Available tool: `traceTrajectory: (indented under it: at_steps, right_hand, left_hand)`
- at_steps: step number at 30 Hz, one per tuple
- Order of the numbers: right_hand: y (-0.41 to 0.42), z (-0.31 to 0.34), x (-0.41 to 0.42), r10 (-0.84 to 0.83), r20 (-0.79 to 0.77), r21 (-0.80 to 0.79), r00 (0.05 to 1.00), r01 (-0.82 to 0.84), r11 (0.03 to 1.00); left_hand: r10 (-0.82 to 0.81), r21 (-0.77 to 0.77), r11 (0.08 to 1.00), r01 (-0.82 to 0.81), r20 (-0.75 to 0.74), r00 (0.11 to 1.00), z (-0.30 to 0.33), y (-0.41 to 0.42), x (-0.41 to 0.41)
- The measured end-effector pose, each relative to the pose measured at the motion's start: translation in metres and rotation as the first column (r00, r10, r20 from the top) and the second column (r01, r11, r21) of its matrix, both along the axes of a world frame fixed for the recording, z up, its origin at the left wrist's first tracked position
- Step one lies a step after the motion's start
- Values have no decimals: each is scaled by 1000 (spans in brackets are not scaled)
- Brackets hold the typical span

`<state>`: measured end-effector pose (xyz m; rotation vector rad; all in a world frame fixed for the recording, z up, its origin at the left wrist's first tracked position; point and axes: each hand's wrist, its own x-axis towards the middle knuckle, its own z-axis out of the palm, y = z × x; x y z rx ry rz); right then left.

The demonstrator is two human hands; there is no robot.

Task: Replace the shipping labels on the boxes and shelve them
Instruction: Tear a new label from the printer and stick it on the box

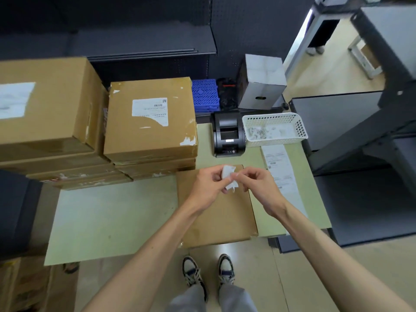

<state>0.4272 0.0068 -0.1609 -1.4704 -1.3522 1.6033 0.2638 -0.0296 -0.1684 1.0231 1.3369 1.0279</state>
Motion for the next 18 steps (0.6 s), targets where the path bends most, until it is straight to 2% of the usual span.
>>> traceTrajectory:
  at_steps: [2,4,6,8,13,18]
  right_hand:
    - [-2,3,-1,-88,47,7,995,88,996]
    - [-4,7,-1,-54,49,-57,997,57,997]
    - [-6,8,-1,-16,-24,-118,1000,13,993]
    - [-5,5,2,-58,-92,-147,994,44,988]
    - [10,2,22,-167,-160,-199,973,134,971]
    - [42,-7,51,-224,-136,-184,965,197,963]
  left_hand:
    - [52,-35,998,-51,43,998,2,1,0]
    - [89,-66,994,-83,98,991,5,3,1]
    - [98,-60,994,-92,109,989,6,5,5]
    - [75,-27,997,-73,85,994,6,8,11]
    - [-87,57,993,99,-184,979,-3,18,28]
    - [-286,87,923,374,-497,819,-11,39,49]
